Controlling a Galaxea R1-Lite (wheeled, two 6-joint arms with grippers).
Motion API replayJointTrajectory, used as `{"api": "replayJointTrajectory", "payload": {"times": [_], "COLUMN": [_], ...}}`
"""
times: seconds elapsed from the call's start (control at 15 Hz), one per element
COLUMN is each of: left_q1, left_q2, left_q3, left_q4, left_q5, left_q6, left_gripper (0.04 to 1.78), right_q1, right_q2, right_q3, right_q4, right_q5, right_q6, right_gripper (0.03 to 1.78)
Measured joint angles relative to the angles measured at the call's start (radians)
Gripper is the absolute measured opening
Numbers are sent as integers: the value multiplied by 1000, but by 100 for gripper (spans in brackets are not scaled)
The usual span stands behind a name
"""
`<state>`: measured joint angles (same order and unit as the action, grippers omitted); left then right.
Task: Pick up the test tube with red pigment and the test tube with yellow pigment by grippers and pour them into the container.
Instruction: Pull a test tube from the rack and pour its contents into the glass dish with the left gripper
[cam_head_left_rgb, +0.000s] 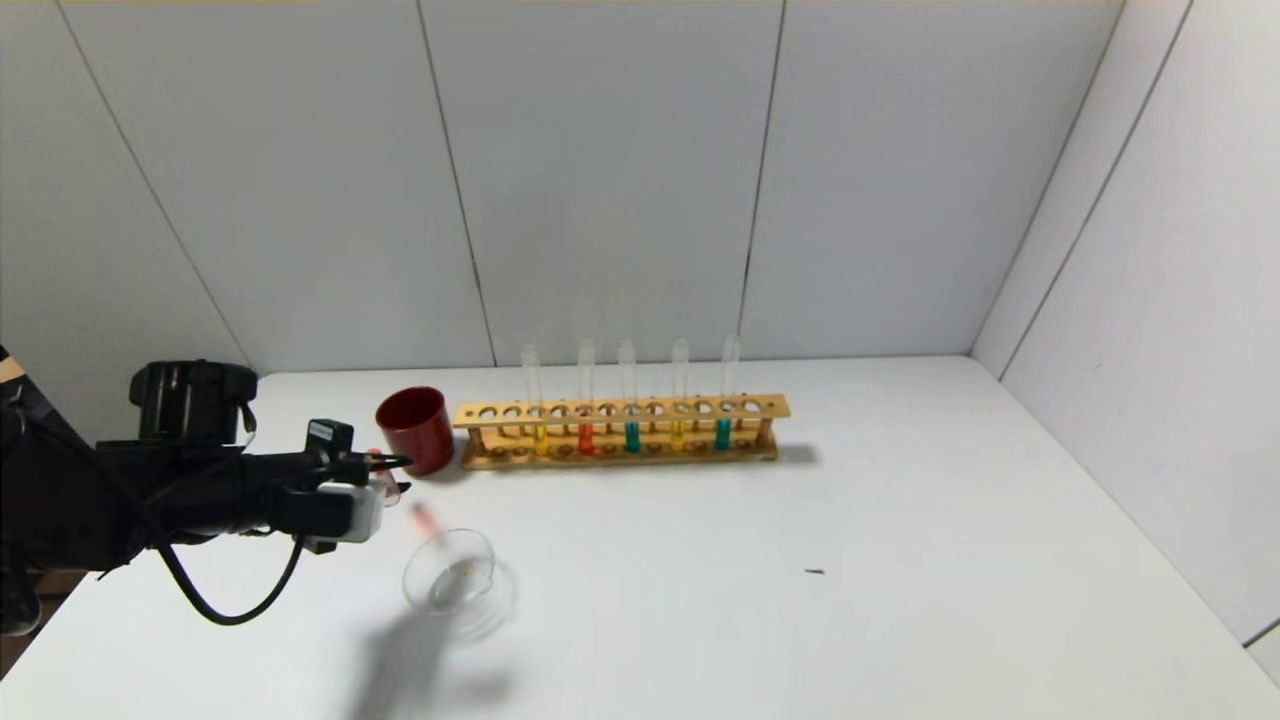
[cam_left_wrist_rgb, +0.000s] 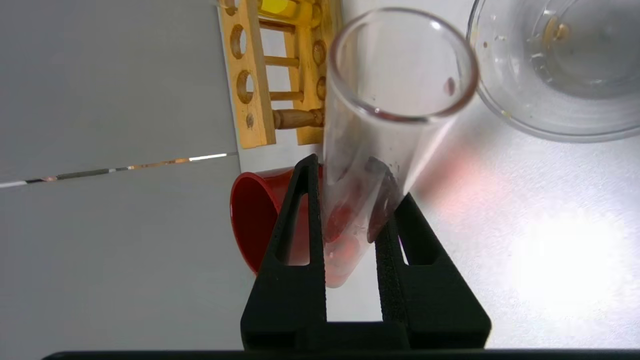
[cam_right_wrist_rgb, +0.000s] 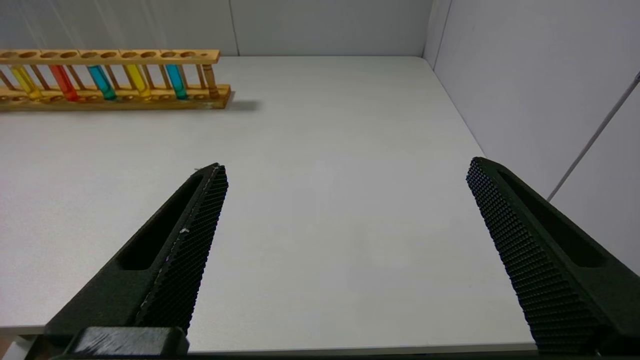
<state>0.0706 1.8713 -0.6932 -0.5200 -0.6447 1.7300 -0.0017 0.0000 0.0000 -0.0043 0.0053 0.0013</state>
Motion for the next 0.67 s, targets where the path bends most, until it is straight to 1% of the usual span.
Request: {"api": "replayJointTrajectory", "payload": {"times": [0.2,0.4,0.67], "left_q1": [-7,-29,-36], "left_q2": [7,16,41], "left_q3": [-5,-7,-14], "left_q4": [1,5,7], "left_q5": [22,39,73], "left_q6": [64,70,92], "left_gripper": [33,33,33], "right_q1": [0,0,0], "right_q2": [0,0,0], "right_q3": [0,0,0], "right_q4": [0,0,0], "right_q5": [0,0,0], "right_q6": [0,0,0], "right_gripper": [175,175,175]}}
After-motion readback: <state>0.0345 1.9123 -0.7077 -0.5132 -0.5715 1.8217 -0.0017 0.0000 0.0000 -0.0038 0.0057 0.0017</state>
